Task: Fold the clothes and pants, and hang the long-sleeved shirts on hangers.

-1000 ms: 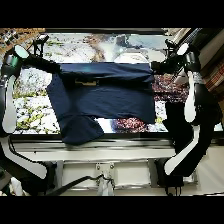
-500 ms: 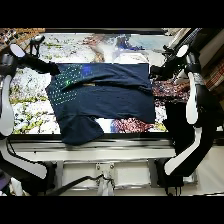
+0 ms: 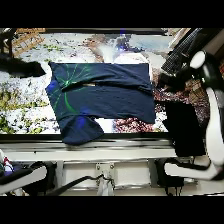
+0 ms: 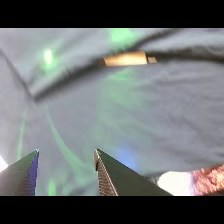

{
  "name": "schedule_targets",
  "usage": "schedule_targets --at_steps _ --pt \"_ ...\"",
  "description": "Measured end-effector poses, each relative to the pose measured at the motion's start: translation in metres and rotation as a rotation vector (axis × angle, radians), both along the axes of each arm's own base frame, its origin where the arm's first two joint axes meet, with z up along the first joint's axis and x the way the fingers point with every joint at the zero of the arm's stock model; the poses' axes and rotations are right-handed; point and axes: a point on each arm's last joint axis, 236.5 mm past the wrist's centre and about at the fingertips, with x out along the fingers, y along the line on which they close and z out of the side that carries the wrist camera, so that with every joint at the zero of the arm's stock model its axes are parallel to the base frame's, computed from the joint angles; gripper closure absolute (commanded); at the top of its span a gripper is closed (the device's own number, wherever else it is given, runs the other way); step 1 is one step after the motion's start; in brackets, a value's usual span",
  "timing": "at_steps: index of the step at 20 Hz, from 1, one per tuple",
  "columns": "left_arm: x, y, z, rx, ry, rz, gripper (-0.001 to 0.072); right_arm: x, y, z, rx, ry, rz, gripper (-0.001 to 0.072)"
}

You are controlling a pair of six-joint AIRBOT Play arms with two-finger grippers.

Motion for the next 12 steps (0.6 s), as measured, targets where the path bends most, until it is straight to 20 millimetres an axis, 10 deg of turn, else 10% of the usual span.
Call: schedule_targets --at_steps 6,12 --pt "-0.069 -0.002 -0.025 0.003 -0.021 0.056 0.0338 -0.079 -0.008 -0.038 0.023 -0.046 -0.151 0.0245" --pt "-0.089 -0.001 -0.056 0.010 0.008 0.075 0.0338 -0.090 -0.007 -0.082 0.025 -0.027 -0.110 0.0210"
